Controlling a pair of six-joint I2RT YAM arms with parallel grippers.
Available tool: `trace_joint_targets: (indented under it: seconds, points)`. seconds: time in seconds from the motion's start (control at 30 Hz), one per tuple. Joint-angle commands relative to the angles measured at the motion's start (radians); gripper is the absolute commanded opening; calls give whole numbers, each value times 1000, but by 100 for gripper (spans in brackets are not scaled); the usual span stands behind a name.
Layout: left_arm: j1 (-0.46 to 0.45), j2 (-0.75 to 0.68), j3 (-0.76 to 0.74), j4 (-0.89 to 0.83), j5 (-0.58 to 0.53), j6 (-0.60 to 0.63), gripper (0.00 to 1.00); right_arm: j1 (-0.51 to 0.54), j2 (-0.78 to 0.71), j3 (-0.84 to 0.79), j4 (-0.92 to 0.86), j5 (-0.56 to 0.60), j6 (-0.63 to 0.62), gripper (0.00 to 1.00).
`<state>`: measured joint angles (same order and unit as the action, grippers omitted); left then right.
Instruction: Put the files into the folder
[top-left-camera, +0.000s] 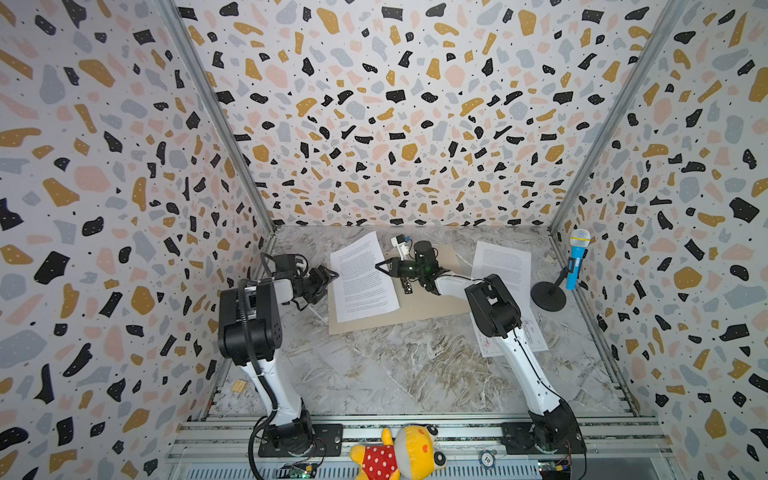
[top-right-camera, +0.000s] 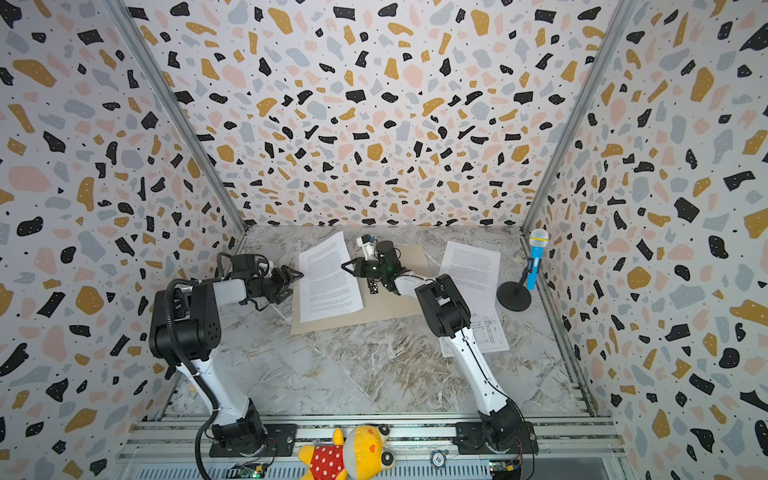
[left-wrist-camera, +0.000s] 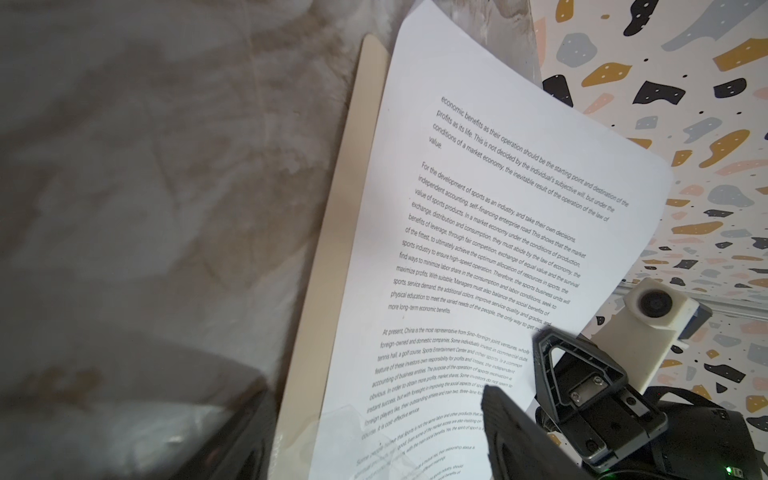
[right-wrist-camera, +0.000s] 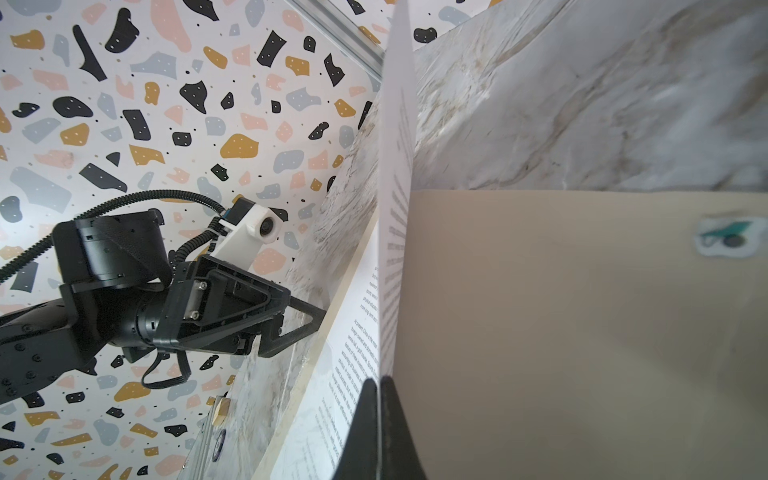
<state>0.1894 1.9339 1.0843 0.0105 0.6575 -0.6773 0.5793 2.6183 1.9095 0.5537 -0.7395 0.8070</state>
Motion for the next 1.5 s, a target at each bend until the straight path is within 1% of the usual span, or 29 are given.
trace_joint_targets:
  seconds: [0.0, 0.4, 0.57, 0.97, 1.13, 1.47]
  points:
    - [-1, 4, -18, 25, 21, -7, 79, 12, -86, -23, -29, -1, 4, 0]
    - [-1, 4, -23, 31, 21, -11, 79, 22, -102, -36, -55, -7, 14, 0]
    - [-1, 4, -28, 36, 22, -12, 79, 28, -111, -31, -116, 29, 34, 0]
    - [-2, 4, -42, 49, 24, -18, 79, 35, -138, -24, -176, 53, 39, 0]
    - [-1, 3, -42, 51, 29, -18, 79, 28, -104, 67, -258, 41, 5, 0]
    - [-1, 0, -47, 55, 30, -18, 79, 20, -94, 103, -331, 36, -26, 0]
